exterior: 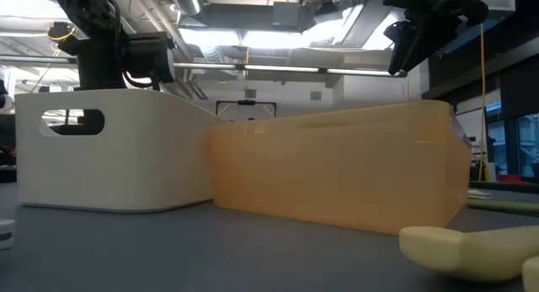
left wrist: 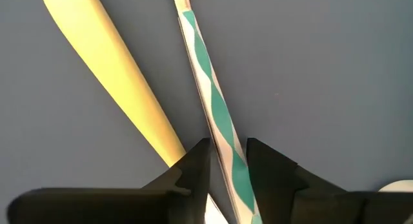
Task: Sort silverware by color (type)
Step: Put the blue patterned knife into the white bin
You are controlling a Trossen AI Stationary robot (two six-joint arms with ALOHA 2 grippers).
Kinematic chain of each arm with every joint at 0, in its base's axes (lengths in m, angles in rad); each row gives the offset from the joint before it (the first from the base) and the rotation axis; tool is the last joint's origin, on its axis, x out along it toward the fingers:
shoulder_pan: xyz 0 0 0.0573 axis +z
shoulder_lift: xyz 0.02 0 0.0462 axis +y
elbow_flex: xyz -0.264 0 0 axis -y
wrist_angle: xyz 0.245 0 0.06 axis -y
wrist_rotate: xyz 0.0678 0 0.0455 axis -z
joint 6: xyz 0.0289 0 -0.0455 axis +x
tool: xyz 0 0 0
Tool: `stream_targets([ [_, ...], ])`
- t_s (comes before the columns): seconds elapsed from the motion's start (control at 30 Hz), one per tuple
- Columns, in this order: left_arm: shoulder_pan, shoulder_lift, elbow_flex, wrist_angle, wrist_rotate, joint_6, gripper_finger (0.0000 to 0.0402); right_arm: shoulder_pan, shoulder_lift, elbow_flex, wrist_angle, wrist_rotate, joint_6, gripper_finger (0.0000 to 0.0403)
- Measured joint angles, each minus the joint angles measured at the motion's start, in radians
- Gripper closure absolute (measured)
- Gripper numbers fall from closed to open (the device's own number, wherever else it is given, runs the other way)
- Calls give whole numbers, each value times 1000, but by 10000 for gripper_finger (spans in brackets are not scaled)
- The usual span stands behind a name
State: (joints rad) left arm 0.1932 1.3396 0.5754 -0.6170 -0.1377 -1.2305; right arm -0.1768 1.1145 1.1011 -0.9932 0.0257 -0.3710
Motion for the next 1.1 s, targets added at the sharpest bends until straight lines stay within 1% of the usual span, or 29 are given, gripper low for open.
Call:
stream_targets([
  [0.2, 0, 0, 0, 0, -1, 1, 347, 0, 0, 0, 0, 0, 0, 223],
  [0.33, 0, 0, 0, 0, -2, 1, 362, 0, 0, 0, 0, 0, 0, 224],
  [1.1, 0, 0, 0, 1, -2, 10, 364, 0, 0, 0, 0, 0, 0, 223],
])
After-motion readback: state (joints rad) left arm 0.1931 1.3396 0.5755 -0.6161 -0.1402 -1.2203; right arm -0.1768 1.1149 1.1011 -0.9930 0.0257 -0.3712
